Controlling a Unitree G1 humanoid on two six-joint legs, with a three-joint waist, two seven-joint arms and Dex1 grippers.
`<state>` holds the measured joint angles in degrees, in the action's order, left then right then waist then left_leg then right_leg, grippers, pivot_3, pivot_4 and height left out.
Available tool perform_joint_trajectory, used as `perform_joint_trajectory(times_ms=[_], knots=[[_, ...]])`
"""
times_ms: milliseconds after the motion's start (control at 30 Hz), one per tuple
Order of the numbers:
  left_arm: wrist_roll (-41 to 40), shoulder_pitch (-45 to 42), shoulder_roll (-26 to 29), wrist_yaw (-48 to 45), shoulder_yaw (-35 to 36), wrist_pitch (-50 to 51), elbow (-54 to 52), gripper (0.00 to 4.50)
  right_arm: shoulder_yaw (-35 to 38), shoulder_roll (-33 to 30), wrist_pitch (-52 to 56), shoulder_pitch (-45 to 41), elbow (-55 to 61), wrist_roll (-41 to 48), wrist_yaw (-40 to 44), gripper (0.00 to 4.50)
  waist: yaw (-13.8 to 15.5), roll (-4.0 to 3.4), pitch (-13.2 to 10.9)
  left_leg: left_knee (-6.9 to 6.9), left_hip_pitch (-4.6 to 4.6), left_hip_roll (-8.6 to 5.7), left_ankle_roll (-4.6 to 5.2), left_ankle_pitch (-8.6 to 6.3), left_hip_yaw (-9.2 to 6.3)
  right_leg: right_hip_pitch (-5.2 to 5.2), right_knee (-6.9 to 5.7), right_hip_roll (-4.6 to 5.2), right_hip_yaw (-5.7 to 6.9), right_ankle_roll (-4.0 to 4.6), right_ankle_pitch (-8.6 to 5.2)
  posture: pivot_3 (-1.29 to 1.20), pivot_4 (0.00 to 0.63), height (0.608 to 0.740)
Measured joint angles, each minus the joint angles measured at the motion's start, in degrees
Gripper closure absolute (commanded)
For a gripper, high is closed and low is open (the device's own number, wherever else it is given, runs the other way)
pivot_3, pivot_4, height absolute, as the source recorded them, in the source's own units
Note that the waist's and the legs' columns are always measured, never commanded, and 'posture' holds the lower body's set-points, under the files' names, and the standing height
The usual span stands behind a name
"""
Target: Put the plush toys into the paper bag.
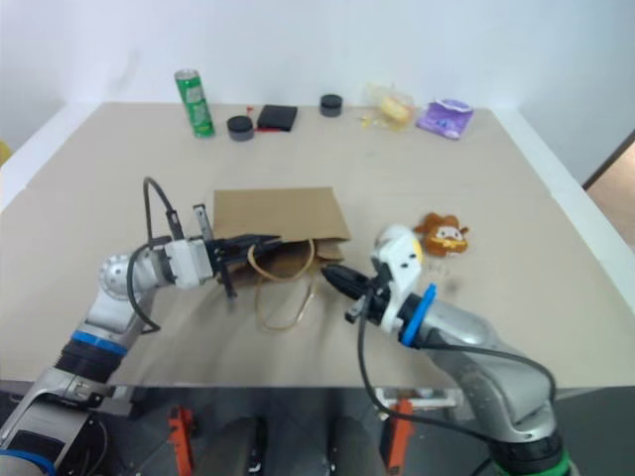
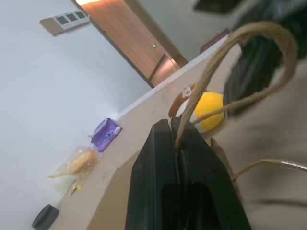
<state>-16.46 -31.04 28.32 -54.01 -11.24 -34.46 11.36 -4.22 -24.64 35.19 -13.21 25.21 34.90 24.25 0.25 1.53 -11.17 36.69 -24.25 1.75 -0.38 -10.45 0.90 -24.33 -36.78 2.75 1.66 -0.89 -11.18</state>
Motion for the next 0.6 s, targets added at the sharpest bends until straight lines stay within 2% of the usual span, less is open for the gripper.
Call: perform_joint_trajectory(times_ms=[267,400,600], knots=[[0.12,2.43,-2.09,0.50,0.85,4.33,-4.59,4.50,-4.86,14.49,-8.47,-5.80,-18.75,-10.07,-3.07,4.47,0.12,0.00,0.01,-0.10,-0.04,0.04,0.00,0.00,-0.07,-0.06,-0.01,-0.13,-0.04,-0.09,0.11,0.00,0.150,0.740],[0.55,3.26,-2.56,2.34,1.60,5.52,-5.58,4.50,-5.09,15.86,-9.82,-5.93,-22.33,-13.46,-4.75,4.47,0.15,0.01,0.01,-0.10,-0.04,0.03,0.00,0.00,-0.06,-0.06,0.00,-0.12,-0.06,-0.08,0.10,0.00,0.150,0.740],[1.54,4.16,-5.15,10.86,5.66,9.57,-8.32,4.50,-7.31,15.89,-10.12,-5.76,-23.56,-19.70,-6.17,4.47,0.17,0.34,0.43,-0.09,0.05,0.10,0.00,0.00,-0.13,0.02,-0.01,-0.16,0.00,0.19,-0.03,0.00,0.150,0.740]])
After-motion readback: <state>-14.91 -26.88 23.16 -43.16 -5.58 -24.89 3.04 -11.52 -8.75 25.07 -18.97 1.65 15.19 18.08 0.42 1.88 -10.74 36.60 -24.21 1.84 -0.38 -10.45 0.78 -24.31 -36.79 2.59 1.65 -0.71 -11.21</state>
